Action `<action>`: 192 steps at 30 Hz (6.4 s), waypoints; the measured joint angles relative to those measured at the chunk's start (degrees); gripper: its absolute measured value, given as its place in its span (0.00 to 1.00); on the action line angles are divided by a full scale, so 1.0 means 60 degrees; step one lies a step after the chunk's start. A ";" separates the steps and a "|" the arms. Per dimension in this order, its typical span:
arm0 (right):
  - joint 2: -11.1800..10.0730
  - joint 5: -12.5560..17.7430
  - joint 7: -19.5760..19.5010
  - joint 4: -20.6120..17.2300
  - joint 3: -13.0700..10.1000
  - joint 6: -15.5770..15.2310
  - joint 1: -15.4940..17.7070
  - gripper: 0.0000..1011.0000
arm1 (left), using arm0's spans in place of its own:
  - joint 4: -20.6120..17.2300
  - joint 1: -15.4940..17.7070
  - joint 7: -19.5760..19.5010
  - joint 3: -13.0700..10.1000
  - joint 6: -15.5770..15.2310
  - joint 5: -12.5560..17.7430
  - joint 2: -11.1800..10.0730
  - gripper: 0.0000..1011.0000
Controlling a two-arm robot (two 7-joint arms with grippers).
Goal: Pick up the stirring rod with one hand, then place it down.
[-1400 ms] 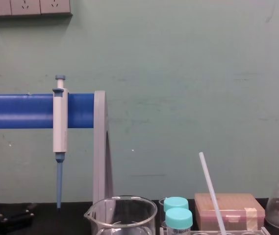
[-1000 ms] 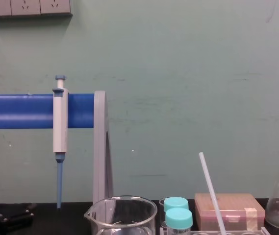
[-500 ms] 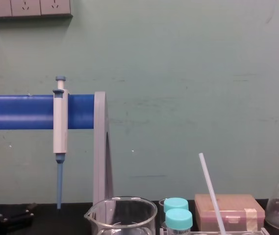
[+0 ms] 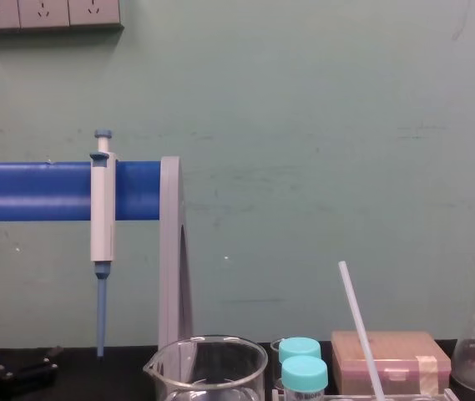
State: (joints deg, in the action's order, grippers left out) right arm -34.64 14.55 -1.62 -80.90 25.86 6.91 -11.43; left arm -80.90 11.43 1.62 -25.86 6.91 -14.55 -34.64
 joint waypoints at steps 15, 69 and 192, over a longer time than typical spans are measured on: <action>0.0000 0.0000 0.0000 0.0000 0.0000 0.0000 0.0001 0.99 | 0.0000 0.0000 0.0000 0.0000 0.0000 0.0000 0.0000 0.99; 0.1176 0.3927 0.3868 -0.0605 -0.0732 -0.3005 -0.1008 0.99 | 0.0000 0.0000 0.0000 0.0000 0.0000 0.0000 0.0000 0.99; 0.1400 0.2243 0.4006 -0.1861 -0.1081 -0.1377 -0.0727 0.07 | 0.0000 0.0000 0.0000 -0.0001 0.0000 0.0000 0.0000 0.99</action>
State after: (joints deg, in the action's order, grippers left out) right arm -26.24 28.00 22.42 -92.07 19.37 -1.36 -15.80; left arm -80.90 11.43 1.62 -25.86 6.91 -14.55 -34.65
